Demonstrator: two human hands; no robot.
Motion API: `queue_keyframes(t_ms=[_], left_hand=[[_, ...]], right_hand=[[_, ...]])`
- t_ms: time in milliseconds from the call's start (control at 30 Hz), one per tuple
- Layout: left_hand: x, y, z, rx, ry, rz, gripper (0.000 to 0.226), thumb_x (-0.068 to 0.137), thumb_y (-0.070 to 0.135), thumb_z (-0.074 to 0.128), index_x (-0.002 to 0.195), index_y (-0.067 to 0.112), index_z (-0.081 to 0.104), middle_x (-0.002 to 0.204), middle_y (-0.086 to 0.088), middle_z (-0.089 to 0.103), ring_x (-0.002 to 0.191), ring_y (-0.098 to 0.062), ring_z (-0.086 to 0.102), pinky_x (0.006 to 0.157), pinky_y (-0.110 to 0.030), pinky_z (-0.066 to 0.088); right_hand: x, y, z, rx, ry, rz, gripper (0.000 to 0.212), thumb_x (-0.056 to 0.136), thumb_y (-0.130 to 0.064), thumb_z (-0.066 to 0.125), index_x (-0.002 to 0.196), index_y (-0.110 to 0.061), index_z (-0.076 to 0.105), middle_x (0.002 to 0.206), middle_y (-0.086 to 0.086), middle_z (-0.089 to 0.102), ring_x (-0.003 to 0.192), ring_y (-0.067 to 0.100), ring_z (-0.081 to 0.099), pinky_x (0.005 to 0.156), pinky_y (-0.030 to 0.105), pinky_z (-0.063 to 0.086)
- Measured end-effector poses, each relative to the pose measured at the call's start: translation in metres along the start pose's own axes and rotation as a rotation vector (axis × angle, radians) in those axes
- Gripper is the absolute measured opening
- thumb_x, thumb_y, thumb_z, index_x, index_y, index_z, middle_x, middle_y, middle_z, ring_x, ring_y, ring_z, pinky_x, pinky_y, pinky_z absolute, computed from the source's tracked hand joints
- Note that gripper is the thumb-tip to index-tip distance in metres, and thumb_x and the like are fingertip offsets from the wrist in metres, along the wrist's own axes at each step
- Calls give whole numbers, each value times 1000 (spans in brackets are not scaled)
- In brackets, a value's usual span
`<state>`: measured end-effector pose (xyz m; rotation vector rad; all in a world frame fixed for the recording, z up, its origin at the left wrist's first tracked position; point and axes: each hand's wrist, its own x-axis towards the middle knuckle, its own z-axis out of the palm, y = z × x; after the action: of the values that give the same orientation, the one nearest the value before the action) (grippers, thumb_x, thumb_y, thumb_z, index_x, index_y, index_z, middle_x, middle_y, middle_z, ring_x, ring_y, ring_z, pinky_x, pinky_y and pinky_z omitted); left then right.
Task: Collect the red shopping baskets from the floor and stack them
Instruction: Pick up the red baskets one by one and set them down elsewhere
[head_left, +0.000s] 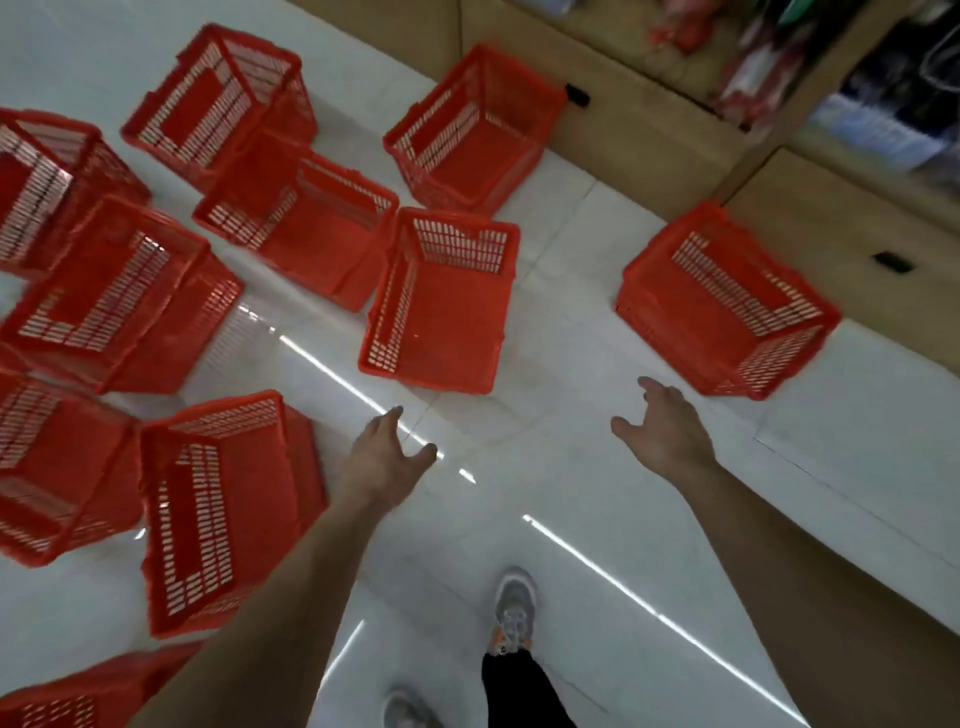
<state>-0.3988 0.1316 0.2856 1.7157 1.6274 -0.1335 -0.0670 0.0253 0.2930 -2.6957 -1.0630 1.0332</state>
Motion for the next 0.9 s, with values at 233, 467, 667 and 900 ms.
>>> queue_keyframes(t_ms=[233,467,667,900], left_hand=[[14,141,-46,35,-119,173,59,83,39,72,130,10,53,124,-12,58,115,-31,55,95,-40,45],[62,263,-78,131,-211,292,70,86,47,67,143,14,45,137,-13,53,125,-32,50,102,-37,37],[109,372,-47,296,-315,377,75,85,50,63,149,17,39,149,-9,46,135,-29,44,109,-37,36],[196,491,58,337,-291,357,71,85,46,68,145,14,46,144,-8,51,127,-28,52,106,-36,41]], right_hand=[[-6,15,-103,190,61,193,79,86,-46,66,152,-18,35,149,9,44,133,30,46,104,47,44],[-17,27,-157,300,77,327,73,85,-49,65,149,-23,40,143,4,49,126,28,51,99,45,48],[8,84,-186,419,89,493,72,84,-48,65,148,-24,42,140,5,52,124,28,52,96,42,48],[112,203,-192,503,44,584,71,85,-44,69,145,-16,45,138,9,56,122,30,55,99,46,48]])
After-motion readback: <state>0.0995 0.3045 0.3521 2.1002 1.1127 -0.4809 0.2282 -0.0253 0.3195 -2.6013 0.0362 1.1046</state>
